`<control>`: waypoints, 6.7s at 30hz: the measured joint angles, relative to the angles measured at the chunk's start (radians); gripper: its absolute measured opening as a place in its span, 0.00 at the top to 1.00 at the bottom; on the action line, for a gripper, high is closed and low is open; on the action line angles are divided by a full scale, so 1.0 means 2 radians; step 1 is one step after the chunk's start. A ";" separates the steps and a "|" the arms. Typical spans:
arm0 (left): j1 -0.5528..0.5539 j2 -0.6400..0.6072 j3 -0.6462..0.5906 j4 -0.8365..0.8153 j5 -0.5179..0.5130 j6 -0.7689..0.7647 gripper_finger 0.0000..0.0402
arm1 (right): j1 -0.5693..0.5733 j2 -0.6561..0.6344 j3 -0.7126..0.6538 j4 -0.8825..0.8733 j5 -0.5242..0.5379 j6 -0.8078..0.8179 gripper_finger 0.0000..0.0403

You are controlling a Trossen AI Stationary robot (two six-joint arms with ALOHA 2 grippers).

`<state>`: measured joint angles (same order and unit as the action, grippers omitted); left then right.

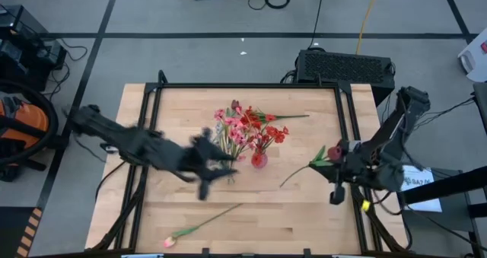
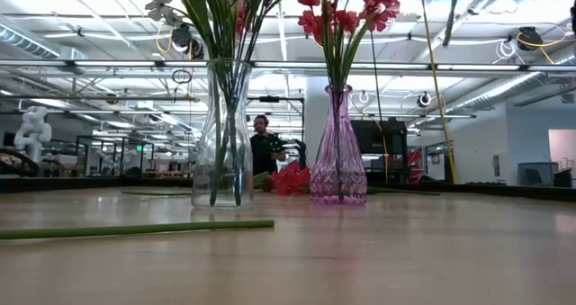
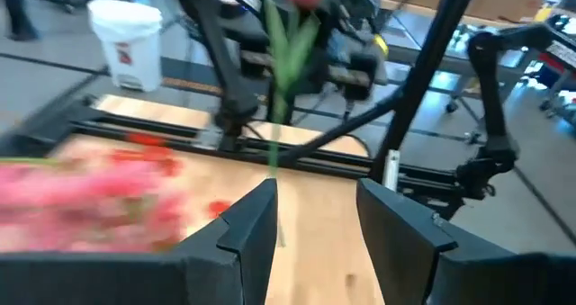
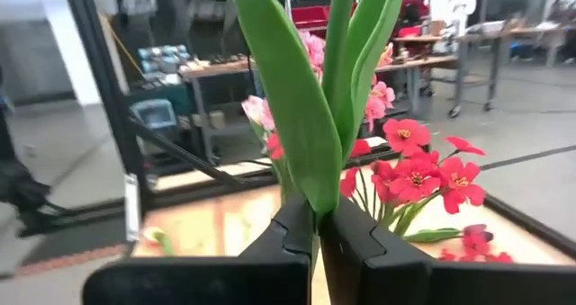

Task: Sort flowers into vase by color
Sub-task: Put the bottom dark red flower into the purple vase, then put the red flowers into the purple vase

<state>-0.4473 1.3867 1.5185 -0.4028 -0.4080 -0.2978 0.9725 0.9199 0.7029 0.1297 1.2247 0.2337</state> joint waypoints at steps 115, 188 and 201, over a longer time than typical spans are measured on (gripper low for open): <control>0.000 -0.392 -0.379 -0.061 -0.139 -0.149 0.60 | -0.294 0.278 0.127 -0.048 -0.234 -0.002 1.00; 0.002 -0.392 -0.379 -0.203 -0.087 -0.228 0.60 | -0.374 0.121 0.126 -0.500 -0.477 0.487 0.99; 0.030 -0.319 -0.379 -0.238 -0.085 -0.326 0.60 | -0.627 0.121 0.127 -0.547 -0.600 0.131 1.00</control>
<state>-0.3874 0.7491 0.7612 -0.8791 -0.5774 -0.9492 -0.2815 1.1625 0.9562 -0.9640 0.0254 0.4964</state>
